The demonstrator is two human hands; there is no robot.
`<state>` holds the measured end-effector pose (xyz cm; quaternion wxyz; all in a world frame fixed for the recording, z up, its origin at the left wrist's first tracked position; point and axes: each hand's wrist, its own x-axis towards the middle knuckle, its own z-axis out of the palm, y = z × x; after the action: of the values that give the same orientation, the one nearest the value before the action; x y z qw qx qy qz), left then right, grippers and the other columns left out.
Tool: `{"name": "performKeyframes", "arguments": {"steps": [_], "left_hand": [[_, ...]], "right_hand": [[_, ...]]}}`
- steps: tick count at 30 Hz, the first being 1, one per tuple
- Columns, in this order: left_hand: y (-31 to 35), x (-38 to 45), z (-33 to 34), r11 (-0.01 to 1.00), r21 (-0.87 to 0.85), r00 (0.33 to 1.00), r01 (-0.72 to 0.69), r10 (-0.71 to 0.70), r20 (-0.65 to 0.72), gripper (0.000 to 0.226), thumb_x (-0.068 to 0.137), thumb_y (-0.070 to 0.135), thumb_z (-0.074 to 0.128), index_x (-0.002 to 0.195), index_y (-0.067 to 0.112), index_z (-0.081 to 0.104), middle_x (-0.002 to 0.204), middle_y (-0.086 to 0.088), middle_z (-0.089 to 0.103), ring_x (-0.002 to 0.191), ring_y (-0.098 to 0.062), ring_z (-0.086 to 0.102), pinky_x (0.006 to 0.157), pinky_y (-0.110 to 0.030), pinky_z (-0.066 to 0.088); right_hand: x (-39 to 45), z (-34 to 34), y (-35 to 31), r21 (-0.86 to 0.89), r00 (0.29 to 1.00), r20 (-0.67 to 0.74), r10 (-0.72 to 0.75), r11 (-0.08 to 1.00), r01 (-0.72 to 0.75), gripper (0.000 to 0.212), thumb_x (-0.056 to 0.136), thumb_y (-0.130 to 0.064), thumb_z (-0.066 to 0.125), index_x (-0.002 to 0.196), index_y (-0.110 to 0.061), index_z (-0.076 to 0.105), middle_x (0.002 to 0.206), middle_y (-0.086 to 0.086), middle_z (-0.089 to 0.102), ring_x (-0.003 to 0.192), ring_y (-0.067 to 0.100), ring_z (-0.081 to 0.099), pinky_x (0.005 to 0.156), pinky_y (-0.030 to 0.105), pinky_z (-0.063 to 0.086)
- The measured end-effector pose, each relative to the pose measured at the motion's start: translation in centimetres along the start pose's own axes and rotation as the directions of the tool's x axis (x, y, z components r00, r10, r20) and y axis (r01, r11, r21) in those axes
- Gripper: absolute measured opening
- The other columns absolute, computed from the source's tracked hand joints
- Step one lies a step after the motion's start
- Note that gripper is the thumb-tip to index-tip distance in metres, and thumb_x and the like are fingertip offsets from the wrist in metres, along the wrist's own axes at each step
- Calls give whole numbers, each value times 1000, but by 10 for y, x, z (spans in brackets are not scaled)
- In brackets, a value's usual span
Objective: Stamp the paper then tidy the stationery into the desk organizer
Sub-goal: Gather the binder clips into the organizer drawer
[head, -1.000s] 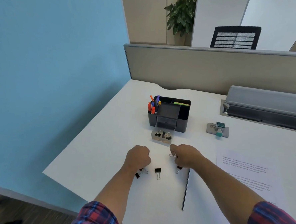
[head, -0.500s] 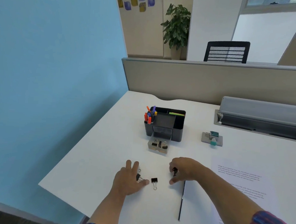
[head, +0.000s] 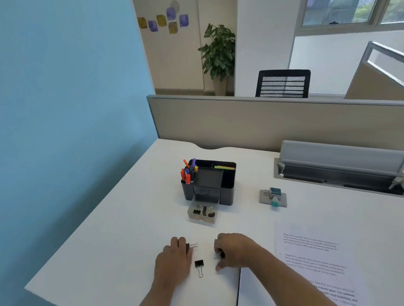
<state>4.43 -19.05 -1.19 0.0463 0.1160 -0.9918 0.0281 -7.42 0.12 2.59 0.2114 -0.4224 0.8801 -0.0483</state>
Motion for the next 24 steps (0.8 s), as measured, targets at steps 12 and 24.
{"name": "performKeyframes", "arguments": {"steps": [12,24], "left_hand": [[-5,12,-5,994,-7,990,-107,106,-94,26,61,21,89,77,14,69,60,1,55,40,-19,50,31,-25,34],[-3,18,-4,994,-57,993,-92,87,-80,20,68,22,84,79,14,69,50,3,53,39,-18,53,33,-26,35]], "right_hand": [[-3,-9,-14,-40,999,44,-2,999,4,14,83,-12,58,91,-5,67,105,13,62,93,32,62,76,38,52],[11,-35,-7,481,970,-179,163,875,-58,12,83,-24,63,92,-19,69,94,-2,69,87,15,64,77,30,56]]}}
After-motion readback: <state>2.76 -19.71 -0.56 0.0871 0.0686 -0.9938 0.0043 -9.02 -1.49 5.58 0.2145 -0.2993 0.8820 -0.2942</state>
